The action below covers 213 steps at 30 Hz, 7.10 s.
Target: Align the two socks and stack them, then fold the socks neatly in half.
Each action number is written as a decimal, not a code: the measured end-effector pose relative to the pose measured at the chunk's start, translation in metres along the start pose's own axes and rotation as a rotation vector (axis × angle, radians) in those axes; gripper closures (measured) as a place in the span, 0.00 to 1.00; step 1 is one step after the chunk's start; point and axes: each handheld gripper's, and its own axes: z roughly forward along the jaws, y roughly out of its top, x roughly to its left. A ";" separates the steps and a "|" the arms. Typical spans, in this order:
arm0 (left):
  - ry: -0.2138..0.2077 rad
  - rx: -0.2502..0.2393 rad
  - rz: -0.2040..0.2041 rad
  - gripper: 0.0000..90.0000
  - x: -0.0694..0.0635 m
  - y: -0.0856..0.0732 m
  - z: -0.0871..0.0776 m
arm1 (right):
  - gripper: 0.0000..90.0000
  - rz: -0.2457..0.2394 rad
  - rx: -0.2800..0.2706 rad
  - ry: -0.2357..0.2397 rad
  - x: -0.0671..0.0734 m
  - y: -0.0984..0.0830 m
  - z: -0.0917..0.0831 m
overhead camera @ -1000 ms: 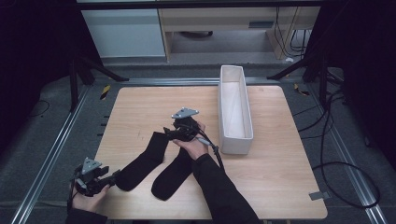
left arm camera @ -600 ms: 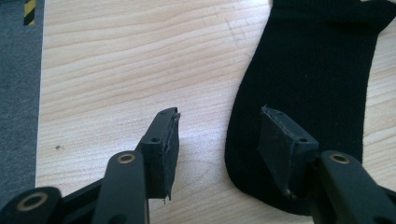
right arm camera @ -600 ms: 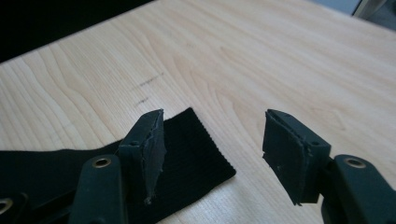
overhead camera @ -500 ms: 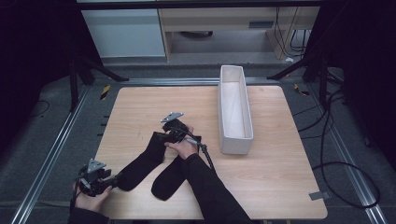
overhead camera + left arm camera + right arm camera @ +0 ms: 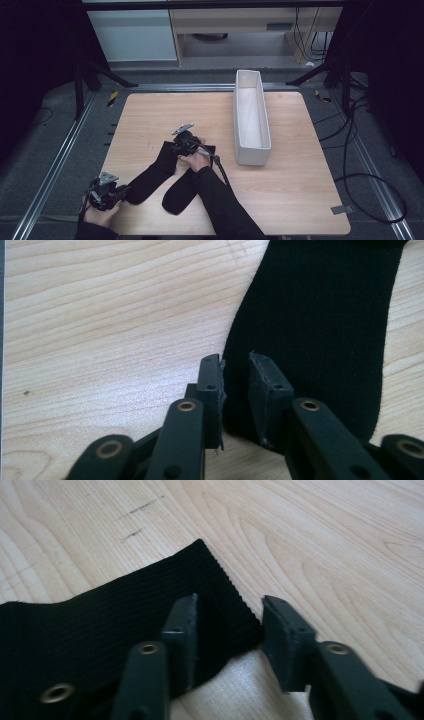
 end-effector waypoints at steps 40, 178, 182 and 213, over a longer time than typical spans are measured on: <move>-0.256 -0.191 0.108 0.97 -0.087 0.036 -0.040 | 0.90 -0.034 -0.171 0.026 -0.029 -0.007 -0.154; -0.057 0.013 0.201 0.56 -0.070 0.011 0.006 | 0.58 0.087 -0.057 -0.093 -0.052 -0.065 -0.068; -0.058 0.010 0.201 0.56 -0.071 0.012 0.007 | 0.66 0.127 -0.062 -0.067 -0.052 -0.067 -0.068; -0.152 -0.071 0.198 0.50 -0.078 0.014 0.002 | 0.89 0.045 -0.168 -0.082 -0.042 -0.046 -0.123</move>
